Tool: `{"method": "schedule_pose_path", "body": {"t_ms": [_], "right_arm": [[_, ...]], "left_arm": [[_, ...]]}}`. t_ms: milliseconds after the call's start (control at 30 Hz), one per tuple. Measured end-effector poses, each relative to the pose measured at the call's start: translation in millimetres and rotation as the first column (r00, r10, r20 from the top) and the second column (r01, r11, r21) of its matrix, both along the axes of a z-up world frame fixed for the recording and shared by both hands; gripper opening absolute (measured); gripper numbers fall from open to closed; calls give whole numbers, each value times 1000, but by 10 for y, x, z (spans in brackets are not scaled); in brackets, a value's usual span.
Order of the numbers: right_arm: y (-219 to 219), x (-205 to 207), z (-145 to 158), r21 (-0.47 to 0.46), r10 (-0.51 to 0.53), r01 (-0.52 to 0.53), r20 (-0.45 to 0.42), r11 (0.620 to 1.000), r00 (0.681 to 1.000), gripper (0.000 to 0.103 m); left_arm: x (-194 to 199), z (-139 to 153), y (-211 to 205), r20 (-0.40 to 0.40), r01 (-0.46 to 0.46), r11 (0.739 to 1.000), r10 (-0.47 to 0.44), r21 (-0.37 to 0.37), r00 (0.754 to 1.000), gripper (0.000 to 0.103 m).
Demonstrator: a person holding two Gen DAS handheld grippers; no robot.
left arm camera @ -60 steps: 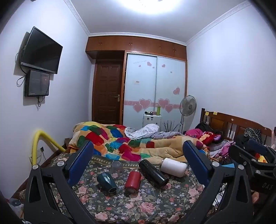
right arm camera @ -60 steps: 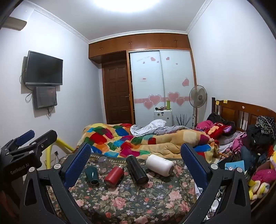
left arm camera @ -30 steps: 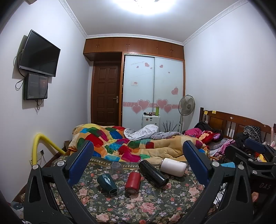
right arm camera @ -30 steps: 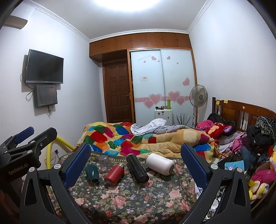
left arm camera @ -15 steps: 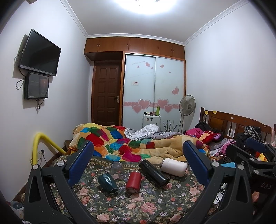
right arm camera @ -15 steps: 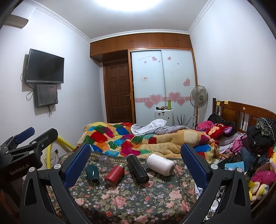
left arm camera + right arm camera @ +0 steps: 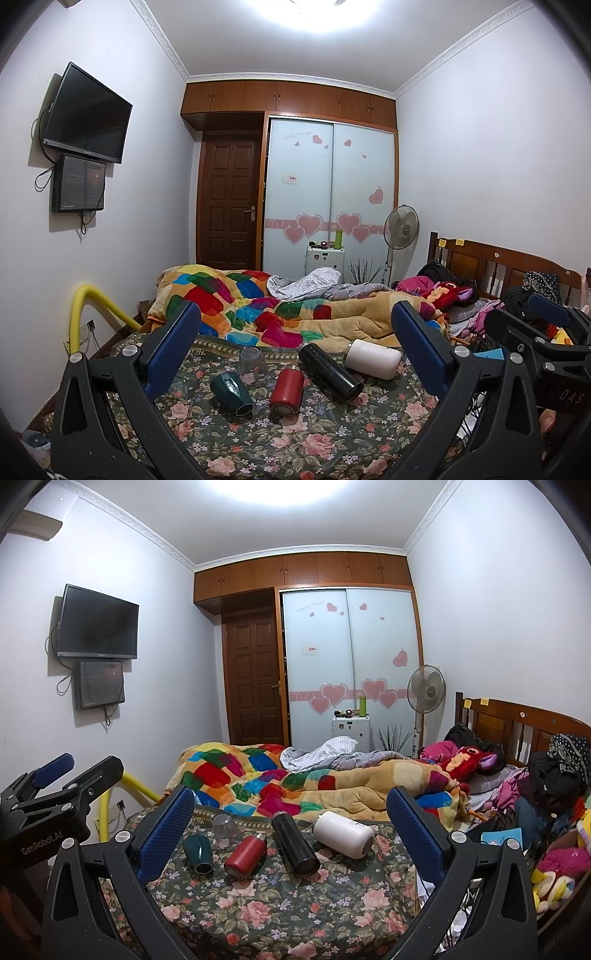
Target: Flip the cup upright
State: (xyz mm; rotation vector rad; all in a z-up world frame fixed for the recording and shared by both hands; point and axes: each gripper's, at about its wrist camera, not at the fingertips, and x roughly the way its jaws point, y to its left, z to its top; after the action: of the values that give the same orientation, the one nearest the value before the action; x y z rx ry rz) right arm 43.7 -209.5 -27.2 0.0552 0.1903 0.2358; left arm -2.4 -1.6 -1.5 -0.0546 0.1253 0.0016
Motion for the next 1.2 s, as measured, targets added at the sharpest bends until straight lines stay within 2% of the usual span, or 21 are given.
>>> {"method": "schedule_pose_path", "body": {"t_ms": [500, 867, 1033, 1200], "right_arm": [[18, 21, 22, -5, 0, 0, -5, 1000, 1000, 103], [-15, 184, -79, -2, -2, 2, -39, 1000, 999, 103], [-34, 352, -164, -5, -13, 12, -72, 1000, 997, 103], [-60, 564, -305, -6, -33, 33, -121, 999, 992, 103]], "left_arm": [[10, -16, 0, -4, 5, 1000, -5, -5, 1000, 103], [222, -101, 35, -41, 9, 1000, -9, -4, 999, 103], [492, -238, 39, -97, 3, 1000, -3, -1, 995, 103], [1015, -557, 167, -236, -18, 1000, 15, -10, 972, 103]]}}
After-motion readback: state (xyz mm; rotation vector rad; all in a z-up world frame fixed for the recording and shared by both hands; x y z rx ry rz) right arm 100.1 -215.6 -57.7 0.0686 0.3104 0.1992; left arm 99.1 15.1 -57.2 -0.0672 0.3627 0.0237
